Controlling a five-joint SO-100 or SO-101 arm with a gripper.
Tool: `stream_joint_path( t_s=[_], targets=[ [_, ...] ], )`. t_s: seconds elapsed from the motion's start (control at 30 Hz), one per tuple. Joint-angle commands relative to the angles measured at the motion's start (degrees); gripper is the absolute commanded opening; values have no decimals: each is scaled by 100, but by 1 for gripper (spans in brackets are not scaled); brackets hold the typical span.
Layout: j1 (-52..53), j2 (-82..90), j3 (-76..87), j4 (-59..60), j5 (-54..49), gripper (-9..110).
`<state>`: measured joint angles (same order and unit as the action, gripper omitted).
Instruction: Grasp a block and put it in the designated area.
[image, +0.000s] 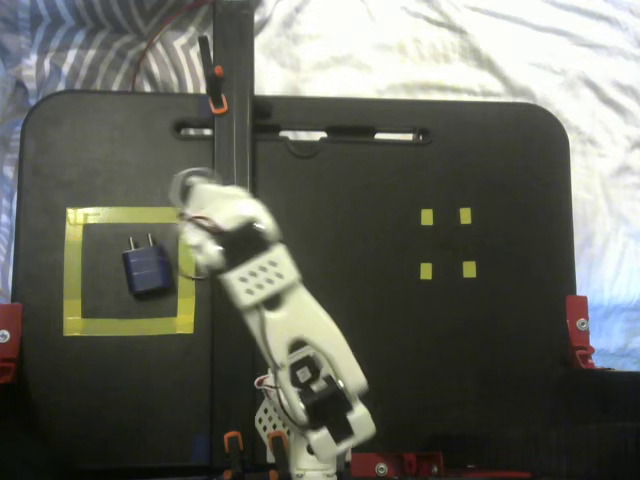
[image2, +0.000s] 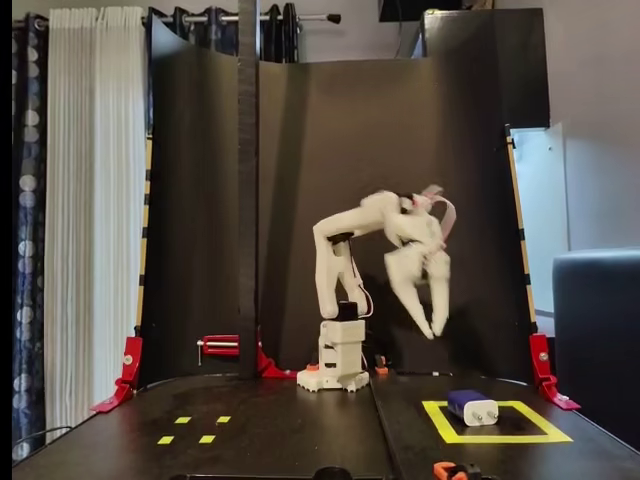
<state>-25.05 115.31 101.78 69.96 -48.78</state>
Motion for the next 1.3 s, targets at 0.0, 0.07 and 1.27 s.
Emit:
stream_joint_path(
  t_s=[0.0,0.07,1.27],
  targets=[
    [492,606,308,-457,123,0],
    [782,1028,686,-923,255,0],
    [2663,6724,7172,-4623,4298,0]
  ],
)
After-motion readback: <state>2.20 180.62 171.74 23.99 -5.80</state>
